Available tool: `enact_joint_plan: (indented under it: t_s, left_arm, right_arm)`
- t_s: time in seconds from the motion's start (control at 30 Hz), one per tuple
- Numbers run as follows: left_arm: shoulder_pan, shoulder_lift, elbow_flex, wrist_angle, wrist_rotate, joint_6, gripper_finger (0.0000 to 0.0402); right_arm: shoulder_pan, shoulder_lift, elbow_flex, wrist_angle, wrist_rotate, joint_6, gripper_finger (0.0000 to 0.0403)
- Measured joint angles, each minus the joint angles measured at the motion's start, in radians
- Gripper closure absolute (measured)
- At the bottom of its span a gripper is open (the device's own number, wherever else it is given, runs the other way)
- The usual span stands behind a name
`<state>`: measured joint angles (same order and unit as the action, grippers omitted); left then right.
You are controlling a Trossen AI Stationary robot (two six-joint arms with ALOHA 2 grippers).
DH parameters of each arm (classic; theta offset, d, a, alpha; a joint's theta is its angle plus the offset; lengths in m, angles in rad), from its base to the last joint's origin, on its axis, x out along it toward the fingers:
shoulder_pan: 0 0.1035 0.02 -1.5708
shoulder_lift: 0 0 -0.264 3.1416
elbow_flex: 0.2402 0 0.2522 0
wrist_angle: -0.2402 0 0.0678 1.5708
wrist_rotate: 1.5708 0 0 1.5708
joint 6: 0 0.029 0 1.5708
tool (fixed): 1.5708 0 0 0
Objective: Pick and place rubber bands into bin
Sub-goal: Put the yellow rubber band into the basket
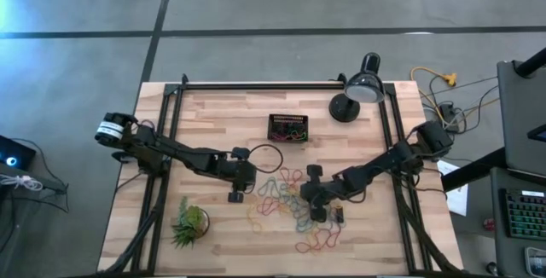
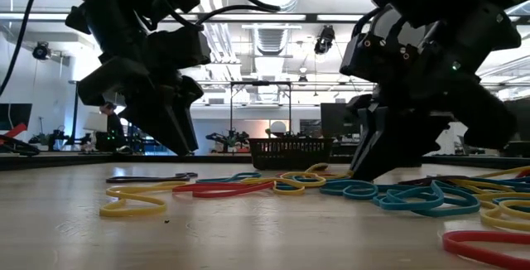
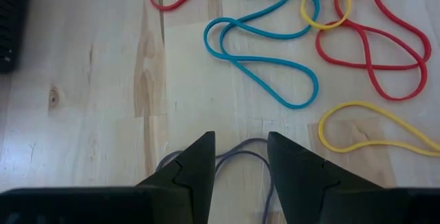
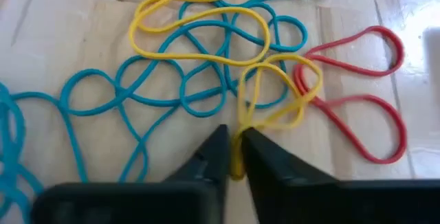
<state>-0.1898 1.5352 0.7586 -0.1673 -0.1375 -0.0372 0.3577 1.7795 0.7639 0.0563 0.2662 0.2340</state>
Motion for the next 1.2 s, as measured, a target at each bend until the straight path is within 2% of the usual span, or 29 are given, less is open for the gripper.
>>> enact_joint_plan:
  t_s: [0.2,0.4,0.63,0.77,0.97,1.2]
  left_arm:
    - [0.0,0.0,0.0,0.0,-0.002,0.0,0.0283]
    - [0.0,0.0,-0.001,0.001,-0.002,0.021,0.0283]
    - [0.0,0.0,-0.001,0.012,-0.01,0.023,0.0283]
    - [-0.001,0.0,-0.002,0.036,-0.009,0.024,0.0283]
    - [-0.001,-0.001,-0.002,0.048,-0.009,0.024,0.0283]
    - [-0.001,-0.001,-0.002,0.054,-0.009,0.024,0.0283]
  right_arm:
    - [-0.002,-0.032,-0.005,-0.026,0.083,-0.023,0.0392]
    - [0.0,-0.157,0.019,-0.093,0.175,-0.065,0.0393]
    - [-0.017,-0.297,0.082,-0.121,0.315,-0.267,0.0394]
    - [-0.082,-0.35,0.114,-0.148,0.375,-0.363,0.0394]
    - [-0.26,-0.363,0.132,-0.158,0.341,-0.406,0.0394]
    - [-0.483,-0.284,0.132,-0.148,0.126,-0.365,0.0394]
